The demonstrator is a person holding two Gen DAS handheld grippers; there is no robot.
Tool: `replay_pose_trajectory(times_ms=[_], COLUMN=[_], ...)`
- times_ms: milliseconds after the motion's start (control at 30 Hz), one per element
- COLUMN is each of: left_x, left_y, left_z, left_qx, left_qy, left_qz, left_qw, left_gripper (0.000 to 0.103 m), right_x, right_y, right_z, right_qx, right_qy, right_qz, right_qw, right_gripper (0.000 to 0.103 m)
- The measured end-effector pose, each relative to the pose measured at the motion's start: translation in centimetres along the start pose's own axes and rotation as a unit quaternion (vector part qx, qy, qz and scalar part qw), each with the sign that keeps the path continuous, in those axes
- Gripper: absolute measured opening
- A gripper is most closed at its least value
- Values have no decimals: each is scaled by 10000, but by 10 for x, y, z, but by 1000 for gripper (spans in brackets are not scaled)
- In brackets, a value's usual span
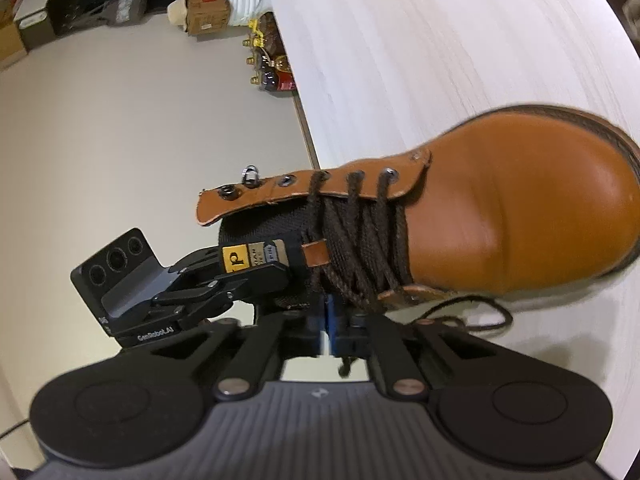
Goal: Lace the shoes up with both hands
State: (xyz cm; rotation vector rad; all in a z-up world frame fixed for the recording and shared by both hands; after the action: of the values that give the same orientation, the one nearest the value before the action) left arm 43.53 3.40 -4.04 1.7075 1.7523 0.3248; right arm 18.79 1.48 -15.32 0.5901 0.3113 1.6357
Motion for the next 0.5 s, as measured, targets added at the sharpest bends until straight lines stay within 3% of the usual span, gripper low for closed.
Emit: replay_pose_trajectory(times_ms=[300, 367, 433, 500], left_x=[2, 3, 3, 3], left_y=[-2, -3, -4, -7], left_z=[2, 1, 2, 2], left_qx=[-12, -12, -28, -57], left_qy=[5, -16, -37, -57], left_qz=[-24, -23, -17, 17], left_qw=[10000, 10000, 10000, 10000], left_gripper=[12, 12, 11, 12], right_x=[-6, -4, 0, 1], right_y=[1, 4, 7, 12], right_z=[15, 16, 16, 16], right_qx=[449, 498, 534, 628], right_qy=[564, 634, 660, 714], right_qz=[-536, -539, -440, -489], right_qw=[9960, 9953, 9954, 9943], right_gripper=[2, 5, 16, 17])
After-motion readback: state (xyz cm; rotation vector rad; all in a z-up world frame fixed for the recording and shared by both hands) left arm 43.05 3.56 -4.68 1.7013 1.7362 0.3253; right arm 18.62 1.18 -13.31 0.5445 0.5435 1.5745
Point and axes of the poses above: each gripper's, at about its wrist camera, not at the fingertips, and y roughly against the way its jaws point, z to its left, x to its underside, the point moved 9 cm from there along -y, roughly the way its jaws point, and after that the axes turned 10 degrees about x, right-handed, at the moved point
